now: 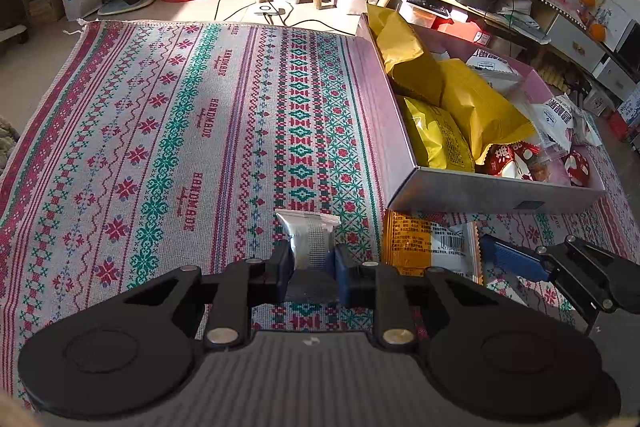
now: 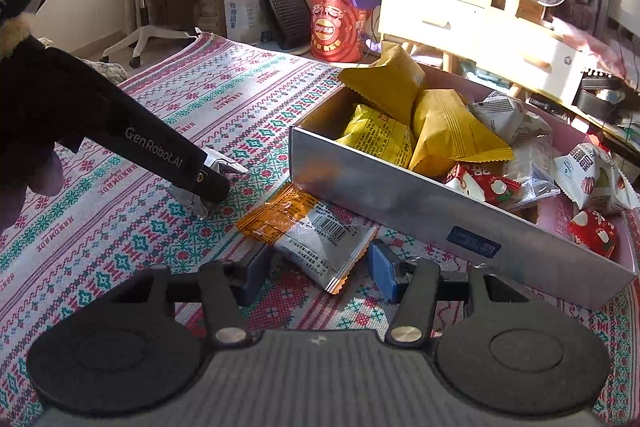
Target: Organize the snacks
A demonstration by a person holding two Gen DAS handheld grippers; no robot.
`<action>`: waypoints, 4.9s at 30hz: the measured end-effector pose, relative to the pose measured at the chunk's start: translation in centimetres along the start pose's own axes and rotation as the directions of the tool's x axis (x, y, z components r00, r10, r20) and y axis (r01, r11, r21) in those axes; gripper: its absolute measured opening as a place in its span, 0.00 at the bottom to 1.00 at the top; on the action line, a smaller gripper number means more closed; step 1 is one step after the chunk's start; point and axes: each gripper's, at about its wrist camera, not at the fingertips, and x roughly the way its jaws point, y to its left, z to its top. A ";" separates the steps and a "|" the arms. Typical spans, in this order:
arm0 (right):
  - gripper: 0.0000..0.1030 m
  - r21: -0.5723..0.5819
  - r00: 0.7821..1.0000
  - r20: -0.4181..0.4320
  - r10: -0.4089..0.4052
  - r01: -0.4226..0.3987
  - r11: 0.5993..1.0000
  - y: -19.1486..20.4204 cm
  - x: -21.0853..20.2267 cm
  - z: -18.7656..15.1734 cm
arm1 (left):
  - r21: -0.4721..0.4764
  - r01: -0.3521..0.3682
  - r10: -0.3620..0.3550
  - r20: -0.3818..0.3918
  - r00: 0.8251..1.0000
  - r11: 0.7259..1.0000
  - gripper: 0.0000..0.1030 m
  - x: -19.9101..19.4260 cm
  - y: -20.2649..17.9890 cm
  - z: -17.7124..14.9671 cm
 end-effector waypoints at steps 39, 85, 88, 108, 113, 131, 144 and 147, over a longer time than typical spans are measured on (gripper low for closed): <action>0.33 -0.098 0.999 -0.006 0.048 -0.048 0.994 3.8 1.0 2.4 | -0.057 -0.003 0.002 -0.016 1.000 0.998 0.27 -2.0 3.2 -1.1; 0.33 0.042 0.976 0.105 -0.193 0.190 0.981 -8.8 -3.2 2.1 | 0.078 0.146 -0.158 0.175 0.972 0.986 0.26 -0.3 -8.1 4.8; 0.33 0.036 0.971 0.103 -0.218 0.215 0.976 -9.0 -2.6 2.2 | 0.141 0.125 -0.152 0.203 0.967 0.982 0.26 -0.1 -9.2 4.8; 0.62 0.119 0.967 0.115 -0.227 0.214 0.970 -10.0 -4.5 1.4 | 0.107 0.129 -0.146 0.182 0.972 0.986 0.66 0.2 -9.3 4.4; 0.69 0.093 0.969 0.105 -0.226 0.216 0.972 -9.1 -5.7 1.1 | 0.089 0.095 -0.109 0.173 0.979 0.992 0.81 -1.3 -9.3 3.8; 0.96 0.300 0.950 -0.070 -0.305 0.311 0.902 -8.3 -9.7 0.2 | 0.125 -0.054 0.036 0.140 0.989 0.991 1.00 -6.1 -10.3 -0.5; 0.99 0.356 0.939 -0.172 -0.298 0.341 0.870 -6.8 -11.2 -1.9 | 0.117 -0.144 0.132 0.104 0.986 0.983 1.00 -8.2 -10.7 -4.6; 0.99 0.339 0.936 -0.184 -0.301 0.348 0.874 -6.5 -10.8 -2.1 | 0.104 -0.134 0.125 0.087 0.988 0.985 1.00 -8.3 -10.5 -4.9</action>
